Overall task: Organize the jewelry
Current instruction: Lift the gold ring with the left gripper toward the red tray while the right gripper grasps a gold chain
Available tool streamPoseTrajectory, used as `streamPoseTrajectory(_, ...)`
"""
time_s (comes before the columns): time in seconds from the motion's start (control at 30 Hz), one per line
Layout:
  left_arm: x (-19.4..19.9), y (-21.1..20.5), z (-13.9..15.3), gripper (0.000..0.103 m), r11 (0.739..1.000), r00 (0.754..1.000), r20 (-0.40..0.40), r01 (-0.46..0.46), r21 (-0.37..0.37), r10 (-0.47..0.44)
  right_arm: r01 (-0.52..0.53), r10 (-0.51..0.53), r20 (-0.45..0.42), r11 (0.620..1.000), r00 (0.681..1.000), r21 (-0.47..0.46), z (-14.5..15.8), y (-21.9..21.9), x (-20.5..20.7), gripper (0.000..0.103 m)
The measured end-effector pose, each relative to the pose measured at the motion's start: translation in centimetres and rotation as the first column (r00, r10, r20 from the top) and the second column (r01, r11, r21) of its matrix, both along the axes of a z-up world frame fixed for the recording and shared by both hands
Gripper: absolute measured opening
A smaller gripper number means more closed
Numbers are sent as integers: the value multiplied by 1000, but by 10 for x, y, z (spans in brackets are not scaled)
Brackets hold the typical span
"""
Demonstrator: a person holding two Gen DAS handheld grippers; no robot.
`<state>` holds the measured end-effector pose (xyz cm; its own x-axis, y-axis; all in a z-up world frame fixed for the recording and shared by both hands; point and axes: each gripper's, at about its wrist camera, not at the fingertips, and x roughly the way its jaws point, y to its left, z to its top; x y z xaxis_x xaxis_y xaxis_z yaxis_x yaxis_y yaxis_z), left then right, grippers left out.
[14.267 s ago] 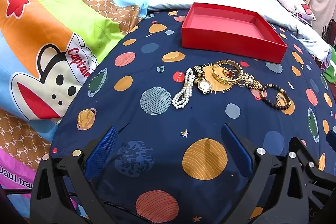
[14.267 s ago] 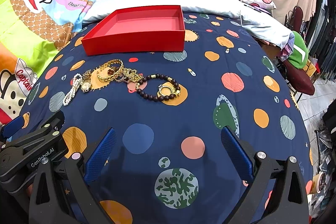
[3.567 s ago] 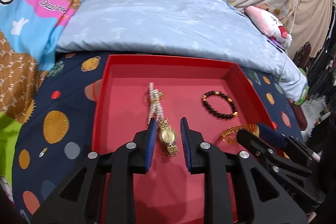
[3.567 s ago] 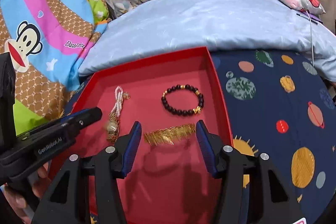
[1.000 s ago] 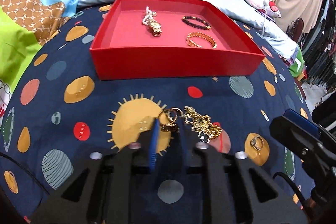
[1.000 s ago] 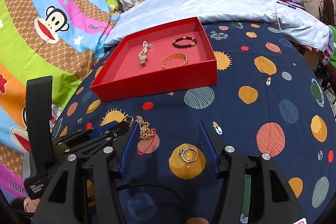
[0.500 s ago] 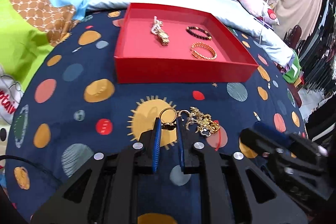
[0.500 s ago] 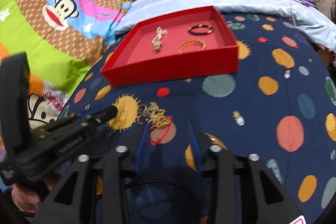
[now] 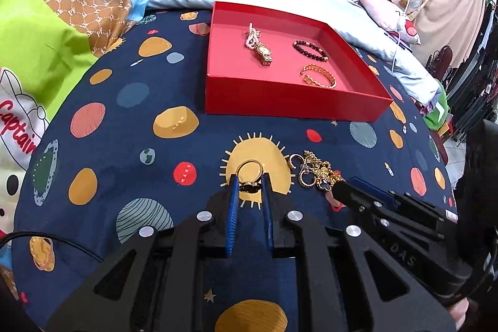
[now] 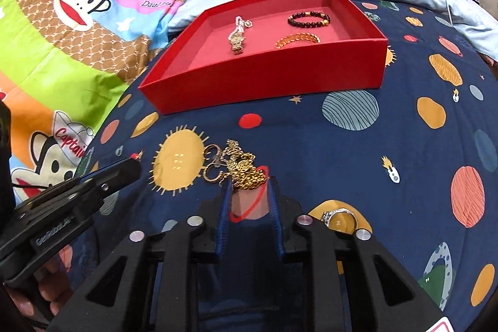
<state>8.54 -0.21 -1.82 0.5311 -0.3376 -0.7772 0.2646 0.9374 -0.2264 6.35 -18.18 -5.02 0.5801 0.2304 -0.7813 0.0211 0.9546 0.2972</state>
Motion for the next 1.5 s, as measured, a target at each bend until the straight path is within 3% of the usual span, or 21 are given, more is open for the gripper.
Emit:
streamPoseTrajectory(0.27,0,-2,-2,14,1000,1000,-1,6,-1,-6,0,0,5,1000,1000,-6,-3,0,6,4)
streamPoseTrajectory(0.47,-1,-4,-1,14,1000,1000,1,6,-4,-6,12,-11,25,1000,1000,-11,4,-4,1,3)
streamPoseTrajectory(1.2,-15,-5,49,14,998,996,80,39,-46,-35,98,-93,229,995,969,-10,105,-43,-34,3)
streamPoseTrajectory(1.5,12,-14,77,14,998,989,145,47,-42,-41,104,-96,293,995,951,-9,131,-54,-8,3)
